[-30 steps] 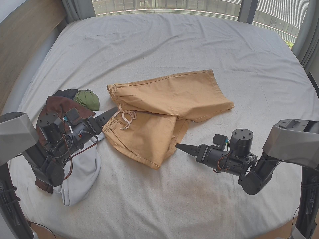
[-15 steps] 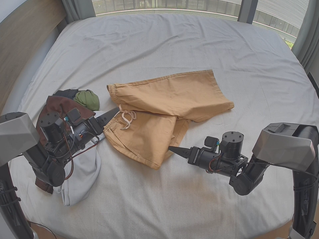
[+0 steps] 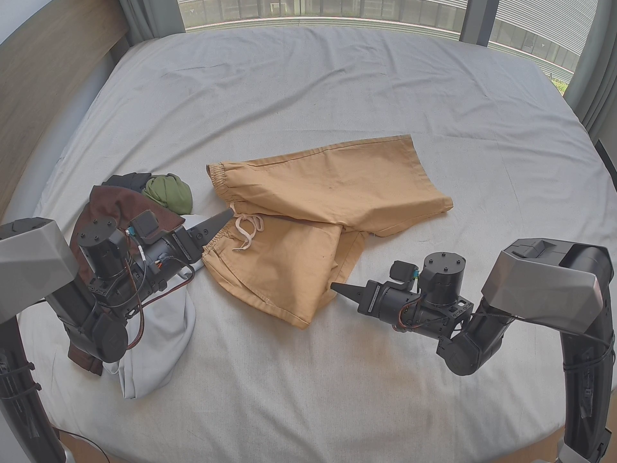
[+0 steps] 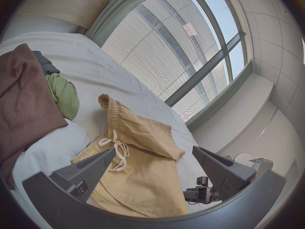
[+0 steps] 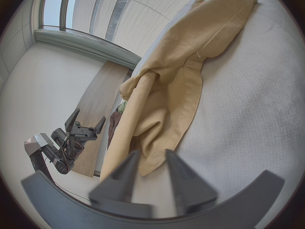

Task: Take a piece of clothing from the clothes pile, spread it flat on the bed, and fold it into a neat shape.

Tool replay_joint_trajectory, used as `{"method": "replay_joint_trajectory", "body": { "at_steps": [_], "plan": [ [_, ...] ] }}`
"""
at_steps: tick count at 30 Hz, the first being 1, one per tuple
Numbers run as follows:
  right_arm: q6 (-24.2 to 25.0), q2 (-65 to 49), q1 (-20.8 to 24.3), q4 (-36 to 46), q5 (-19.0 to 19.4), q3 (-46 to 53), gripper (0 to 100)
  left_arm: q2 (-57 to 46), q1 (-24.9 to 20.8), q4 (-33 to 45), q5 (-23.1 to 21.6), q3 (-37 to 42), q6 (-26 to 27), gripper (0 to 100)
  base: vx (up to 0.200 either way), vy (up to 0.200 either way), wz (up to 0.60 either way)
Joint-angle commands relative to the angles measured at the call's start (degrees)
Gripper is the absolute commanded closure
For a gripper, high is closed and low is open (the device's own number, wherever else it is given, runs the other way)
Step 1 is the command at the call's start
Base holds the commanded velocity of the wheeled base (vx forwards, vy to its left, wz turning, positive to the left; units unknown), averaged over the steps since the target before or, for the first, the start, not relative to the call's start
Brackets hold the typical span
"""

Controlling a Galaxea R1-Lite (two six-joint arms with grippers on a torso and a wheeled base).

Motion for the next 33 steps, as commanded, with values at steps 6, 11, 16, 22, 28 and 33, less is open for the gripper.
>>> {"method": "replay_joint_trajectory", "body": {
  "at_steps": [6, 11, 16, 22, 28, 33],
  "plan": [
    [0.1, 0.7, 0.0, 1.0, 0.0, -2.2, 100, 0.1, 0.0, 0.0, 0.0, -0.1, 0.0, 0, 0.000, 0.000, 0.00],
    [0.1, 0.1, 0.0, 1.0, 0.0, -0.8, 100, 0.3, 0.0, 0.0, 0.0, 0.0, 0.0, 0, 0.000, 0.000, 0.00],
    [-0.1, 0.2, 0.4, 1.5, 0.1, 0.1, 100, 0.8, 0.0, -0.1, 0.0, -0.1, 0.1, 0, 0.000, 0.000, 0.00],
    [-0.1, 0.5, 1.6, 1.6, 0.1, -0.1, 0, 0.9, -0.4, 0.0, 0.1, -0.1, 0.1, 0, 0.000, 0.000, 0.00],
    [-0.8, 0.5, 3.5, 4.1, 0.0, -1.6, 0, 0.9, -0.5, -0.1, 0.1, 0.0, 0.2, 0, 0.000, 0.000, 0.00],
    [-1.1, 0.6, 3.9, 4.6, 0.0, -2.2, 0, 0.9, -0.5, 0.0, 0.1, -0.1, 0.2, 0, 0.000, 0.000, 0.00]
  ]
}}
